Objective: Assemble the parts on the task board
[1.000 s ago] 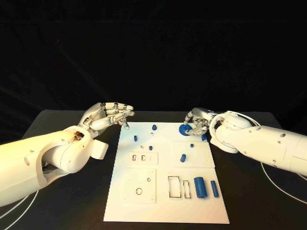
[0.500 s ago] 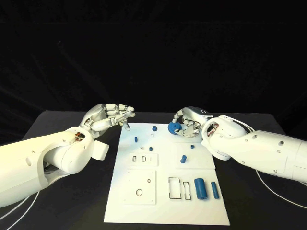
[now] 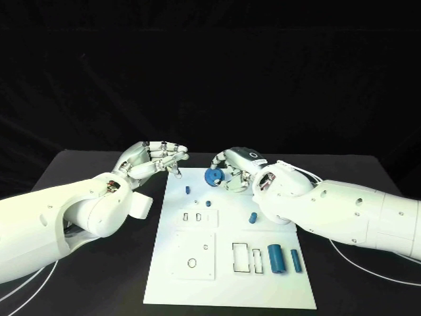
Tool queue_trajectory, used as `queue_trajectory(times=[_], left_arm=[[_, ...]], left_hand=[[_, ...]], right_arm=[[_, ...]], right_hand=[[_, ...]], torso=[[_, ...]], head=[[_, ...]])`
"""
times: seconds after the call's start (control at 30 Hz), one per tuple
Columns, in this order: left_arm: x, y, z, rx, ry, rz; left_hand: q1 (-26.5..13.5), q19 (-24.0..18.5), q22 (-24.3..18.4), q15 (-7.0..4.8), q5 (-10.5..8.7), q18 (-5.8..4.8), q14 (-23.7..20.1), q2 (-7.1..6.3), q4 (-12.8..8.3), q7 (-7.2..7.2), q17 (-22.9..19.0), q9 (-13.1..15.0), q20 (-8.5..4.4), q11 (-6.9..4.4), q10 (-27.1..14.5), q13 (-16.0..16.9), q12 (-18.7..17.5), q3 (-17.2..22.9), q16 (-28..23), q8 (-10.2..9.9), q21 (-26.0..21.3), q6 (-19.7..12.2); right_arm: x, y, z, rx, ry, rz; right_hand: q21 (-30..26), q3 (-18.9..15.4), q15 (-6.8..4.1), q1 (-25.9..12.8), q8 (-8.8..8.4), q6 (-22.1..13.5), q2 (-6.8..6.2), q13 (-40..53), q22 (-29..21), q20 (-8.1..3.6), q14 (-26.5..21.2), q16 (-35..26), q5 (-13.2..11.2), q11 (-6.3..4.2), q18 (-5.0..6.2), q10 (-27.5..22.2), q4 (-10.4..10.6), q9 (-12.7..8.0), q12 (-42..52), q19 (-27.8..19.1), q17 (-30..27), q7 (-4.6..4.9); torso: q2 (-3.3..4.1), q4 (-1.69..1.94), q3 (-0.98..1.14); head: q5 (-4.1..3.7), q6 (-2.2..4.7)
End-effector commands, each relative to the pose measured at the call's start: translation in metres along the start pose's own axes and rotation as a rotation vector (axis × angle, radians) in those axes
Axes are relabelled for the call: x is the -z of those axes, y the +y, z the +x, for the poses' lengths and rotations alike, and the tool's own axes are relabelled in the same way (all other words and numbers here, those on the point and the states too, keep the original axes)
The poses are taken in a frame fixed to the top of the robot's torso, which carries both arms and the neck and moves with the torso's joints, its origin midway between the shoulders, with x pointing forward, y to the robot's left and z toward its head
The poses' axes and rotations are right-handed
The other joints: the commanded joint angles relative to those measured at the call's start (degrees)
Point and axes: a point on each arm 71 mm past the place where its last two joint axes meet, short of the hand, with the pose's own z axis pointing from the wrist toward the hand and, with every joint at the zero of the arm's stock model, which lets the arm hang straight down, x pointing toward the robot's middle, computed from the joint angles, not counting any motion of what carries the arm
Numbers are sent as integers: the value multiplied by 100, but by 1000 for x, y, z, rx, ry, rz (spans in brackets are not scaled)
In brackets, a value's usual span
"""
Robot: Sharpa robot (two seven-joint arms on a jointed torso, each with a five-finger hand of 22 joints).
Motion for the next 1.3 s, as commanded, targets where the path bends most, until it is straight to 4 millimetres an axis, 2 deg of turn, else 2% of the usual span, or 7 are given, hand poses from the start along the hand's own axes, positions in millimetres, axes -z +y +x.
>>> queue_trajectory(times=[0.03,0.23,0.33,0.93,1.2,1.23,1.3], left_arm=[[-1,-1,3,15,21,6],[-2,-1,5,16,25,5],[-1,-1,5,17,26,5],[-1,-1,5,18,29,3],[-1,-1,5,18,30,1],[-1,-1,5,18,30,1],[-1,-1,5,18,30,1]], left_hand=[[-1,-29,9,0,1,21,-31,4,0,12,-8,8,-6,9,-10,7,-21,33,-34,-27,20,-29],[-1,-29,9,0,1,21,-31,4,0,12,-8,8,-6,9,-10,7,-21,33,-34,-27,20,-29],[-1,-29,9,0,1,21,-31,4,0,12,-8,8,-6,9,-10,7,-21,33,-34,-27,20,-29],[-1,-29,9,0,1,21,-31,4,0,12,-8,8,-6,9,-10,7,-21,33,-34,-27,20,-29],[-1,-29,9,0,1,21,-31,4,0,12,-8,8,-6,9,-10,7,-21,33,-34,-27,20,-29],[-1,-29,9,0,1,21,-31,4,0,12,-8,8,-6,9,-10,7,-21,33,-34,-27,20,-29],[-1,-29,9,0,1,21,-31,4,0,12,-8,8,-6,9,-10,7,-21,33,-34,-27,20,-29]], right_arm=[[-3,3,9,18,23,-11],[-8,5,21,17,58,0],[-9,3,24,22,71,12],[-18,-4,34,54,99,60],[-20,-3,37,47,114,55],[-20,-3,37,47,117,53],[-20,-3,38,45,122,53]], right_hand=[[25,47,-36,-55,7,47,23,1160,1506,-40,510,22,-40,-28,-81,280,-7,14,20,599,1141,-18],[25,56,-36,-66,1,41,25,1160,1506,-41,510,22,-45,-28,-81,281,-8,12,20,599,1139,-17],[25,64,-35,-83,-8,34,24,1156,1506,-42,510,22,-56,-26,-81,276,-8,8,15,599,1140,-14],[25,97,-24,-178,-71,-32,-19,1102,1506,-37,505,14,-125,-9,-81,224,-29,-16,-49,599,1117,8],[25,100,64,-368,-333,-346,-106,958,1506,36,505,17,-337,92,-81,76,-74,-110,-220,599,1127,120],[25,31,95,-432,-467,-539,-132,886,1506,63,509,27,-383,128,-81,1,-62,-155,-304,599,1151,160],[25,-28,117,-461,-529,-600,-126,865,1506,84,510,29,-415,150,-81,-21,-55,-170,-328,599,1158,180]], torso=[[3,10,0],[2,5,2],[-1,-12,5],[-2,-10,9],[-3,-18,12],[-2,-19,13],[-4,-19,13]], head=[[-1,-2],[12,-15],[22,-35],[34,-20],[44,-29],[45,-28],[42,-27]])
